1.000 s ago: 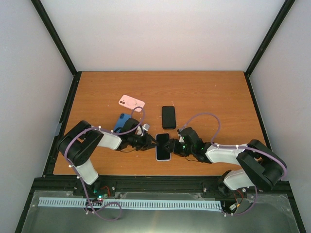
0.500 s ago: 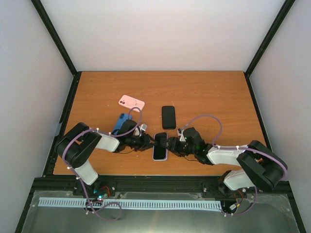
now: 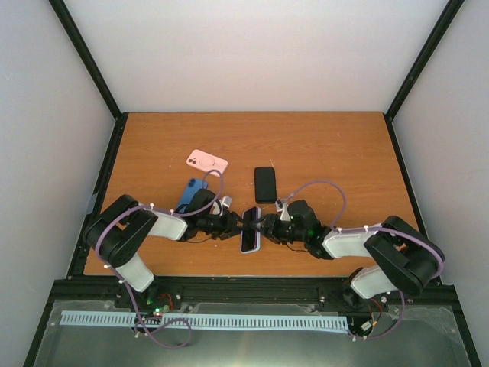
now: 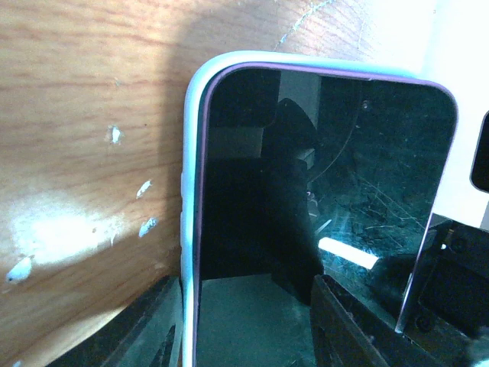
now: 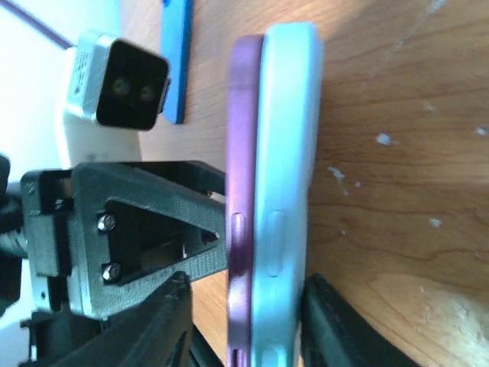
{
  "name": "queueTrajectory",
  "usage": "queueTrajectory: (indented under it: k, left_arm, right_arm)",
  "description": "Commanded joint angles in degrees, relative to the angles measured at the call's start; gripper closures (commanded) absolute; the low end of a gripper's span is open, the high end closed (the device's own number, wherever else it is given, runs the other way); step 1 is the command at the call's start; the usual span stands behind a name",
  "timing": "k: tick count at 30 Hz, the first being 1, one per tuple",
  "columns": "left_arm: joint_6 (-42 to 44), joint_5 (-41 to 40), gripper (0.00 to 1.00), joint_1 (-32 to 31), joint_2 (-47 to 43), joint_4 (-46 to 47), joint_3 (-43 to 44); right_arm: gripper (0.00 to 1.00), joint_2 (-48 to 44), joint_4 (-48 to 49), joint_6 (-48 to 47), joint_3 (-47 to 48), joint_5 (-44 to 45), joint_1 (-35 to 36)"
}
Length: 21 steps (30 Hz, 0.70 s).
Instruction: Put the phone into the phone case
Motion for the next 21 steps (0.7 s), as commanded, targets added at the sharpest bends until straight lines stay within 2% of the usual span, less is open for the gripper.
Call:
queueTrajectory:
  k: [1, 7, 8, 12, 15, 16, 17, 21]
  left_arm:
    - [0.5, 0.3, 0.53, -1.2, -0.7, -2.4, -0.7]
    - [1.0, -0.3, 0.53, -1.2, -0.9, -3.3, -0.5]
    - [1.0, -0.4, 0.53, -1.1, -0.7, -3.4, -0.5]
    - [1.1, -0.7, 0.53, -1.1, -0.3, -3.6, -0.4]
    - [1.0, -0.7, 0.53, -1.2, -0.2, -3.5, -0.5]
    - [0.9, -0.7, 0.53, -1.2, -0.1, -3.5, -0.5]
    - [0.8, -0.7, 0.53, -1.2, -0.2, -3.5, -0.5]
    - [0.6, -0.5, 0.53, -1.2, -2.0, -3.7, -0.8]
  right_arm:
    - [0.68, 0.9, 1.8, -1.2, 2.0, -0.4, 0.3]
    - [0.95, 1.9, -1.6, -2.0, 2.2, 1.1, 0.3]
    - [0.97, 2.1, -2.0, -2.1, 2.2, 1.3, 0.3]
    - [0.96, 2.2, -3.9, -2.4, 2.3, 2.2, 0.3]
    - [0.79, 2.2, -6.9, -3.5, 3.7, 2.3, 0.3]
    - [0.76, 2.2, -7.7, -4.1, 4.1, 2.4, 0.3]
    - [0.77, 2.2, -8.4, -4.5, 4.6, 2.5, 0.3]
    - [0.91, 1.6, -8.5, -5.9, 4.7, 2.9, 0.3]
